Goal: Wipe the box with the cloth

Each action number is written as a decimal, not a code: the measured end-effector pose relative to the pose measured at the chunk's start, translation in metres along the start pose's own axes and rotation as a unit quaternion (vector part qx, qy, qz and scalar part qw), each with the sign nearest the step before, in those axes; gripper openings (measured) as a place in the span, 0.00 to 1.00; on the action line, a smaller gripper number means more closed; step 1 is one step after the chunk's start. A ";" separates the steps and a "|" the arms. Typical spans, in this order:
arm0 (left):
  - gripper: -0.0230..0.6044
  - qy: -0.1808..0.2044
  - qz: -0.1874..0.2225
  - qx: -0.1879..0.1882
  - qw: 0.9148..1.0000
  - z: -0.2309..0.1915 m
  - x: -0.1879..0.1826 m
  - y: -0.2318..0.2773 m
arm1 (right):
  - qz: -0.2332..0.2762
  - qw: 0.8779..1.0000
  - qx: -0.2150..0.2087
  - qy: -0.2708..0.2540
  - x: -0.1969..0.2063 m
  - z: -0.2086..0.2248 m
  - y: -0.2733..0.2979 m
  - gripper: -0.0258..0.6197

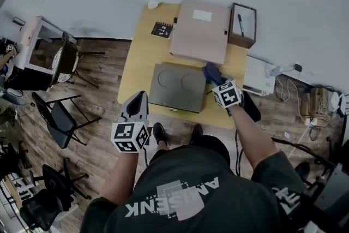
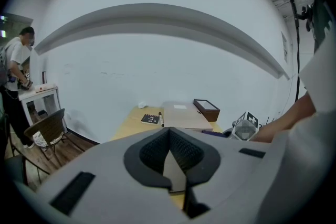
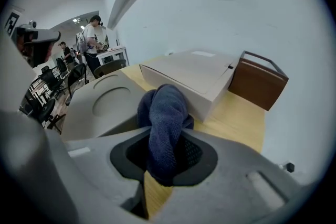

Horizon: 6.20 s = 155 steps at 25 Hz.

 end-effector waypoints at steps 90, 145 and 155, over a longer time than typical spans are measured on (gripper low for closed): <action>0.04 0.057 -0.042 0.075 0.995 -0.172 0.028 -0.058 | -0.037 0.984 -0.147 0.099 -0.010 -0.305 0.053 0.16; 0.04 0.048 -0.019 0.096 0.994 -0.011 0.007 0.012 | -0.034 0.989 -0.058 0.132 0.101 -0.110 -0.118 0.16; 0.04 0.009 0.002 0.028 1.000 -0.031 0.006 -0.016 | 0.031 0.987 -0.159 0.020 -0.011 -0.152 -0.097 0.16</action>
Point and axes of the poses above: the fingertips, and each gripper's own axes: y forward along the fingers, z to its right, x out of its underside, the point moved 10 cm from there along -y, backward along the fingers, and after that the axes turned 1 degree about y, right-handed, at the moved point
